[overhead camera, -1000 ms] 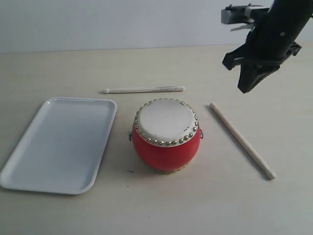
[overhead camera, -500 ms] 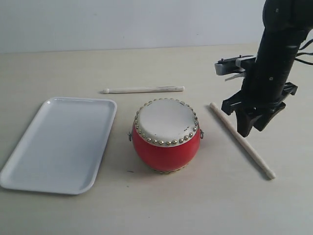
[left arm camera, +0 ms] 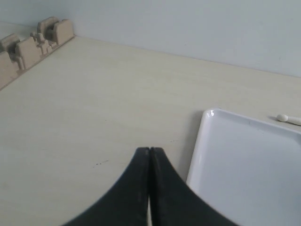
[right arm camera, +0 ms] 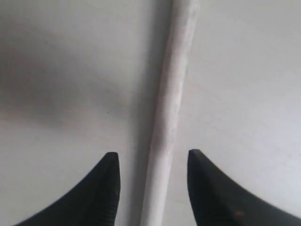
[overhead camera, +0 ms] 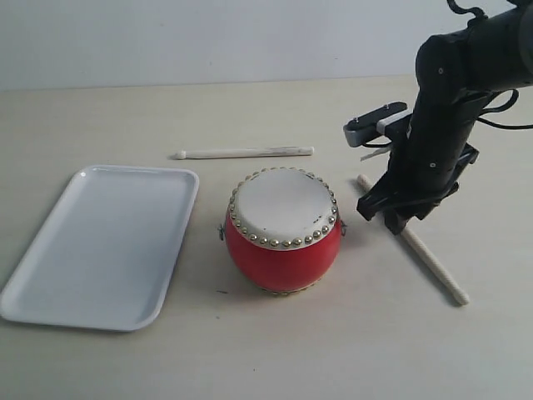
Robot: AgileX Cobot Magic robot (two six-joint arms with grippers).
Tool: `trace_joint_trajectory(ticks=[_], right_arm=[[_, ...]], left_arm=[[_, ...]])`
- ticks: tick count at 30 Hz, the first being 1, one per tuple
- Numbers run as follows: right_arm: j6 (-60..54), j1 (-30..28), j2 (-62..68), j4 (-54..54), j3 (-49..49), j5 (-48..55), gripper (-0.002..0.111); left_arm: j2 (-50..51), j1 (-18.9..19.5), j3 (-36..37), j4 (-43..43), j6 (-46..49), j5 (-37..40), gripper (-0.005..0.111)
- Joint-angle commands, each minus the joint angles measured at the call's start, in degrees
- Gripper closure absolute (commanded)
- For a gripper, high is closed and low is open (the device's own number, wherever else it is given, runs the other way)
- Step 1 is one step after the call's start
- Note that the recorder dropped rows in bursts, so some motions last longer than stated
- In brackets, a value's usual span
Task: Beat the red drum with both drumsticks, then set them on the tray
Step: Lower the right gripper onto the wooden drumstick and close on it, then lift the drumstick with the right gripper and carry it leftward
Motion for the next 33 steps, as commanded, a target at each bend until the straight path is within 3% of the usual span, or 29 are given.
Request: trace_joint_trajectory(ticks=[1, 10, 15, 19, 23, 29, 33], right_arm=[[1.11, -0.01, -0.01, -1.64, 2.2, -3.3, 0.063], [2.5, -0.01, -0.01, -0.95, 6.07, -6.34, 0.064], [2.65, -0.01, 0.22, -0.95, 7.36, -6.32, 0.07], [3.91, -0.01, 0.22, -0.95, 7.36, -6.41, 0.084], [5.91, -0.01, 0.22, -0.95, 7.36, -6.54, 0.108], [8.87, -0.01, -0.92, -1.64, 6.77, -6.23, 0.108], [12.13, -0.01, -5.0, -5.36, 1.12, 0.95, 0.108]], left_arm=[[-0.37, -0.32, 0.17, -0.49, -0.03, 0.02, 0.107], [-0.37, -0.32, 0.17, -0.49, -0.03, 0.02, 0.107], [-0.37, -0.32, 0.17, -0.49, -0.03, 0.02, 0.107], [-0.37, -0.32, 0.17, -0.49, -0.03, 0.02, 0.107], [-0.37, -0.32, 0.17, -0.49, -0.03, 0.02, 0.107], [-0.37, -0.32, 0.17, -0.49, -0.03, 0.02, 0.107], [-0.37, -0.32, 0.17, -0.49, -0.03, 0.02, 0.107]])
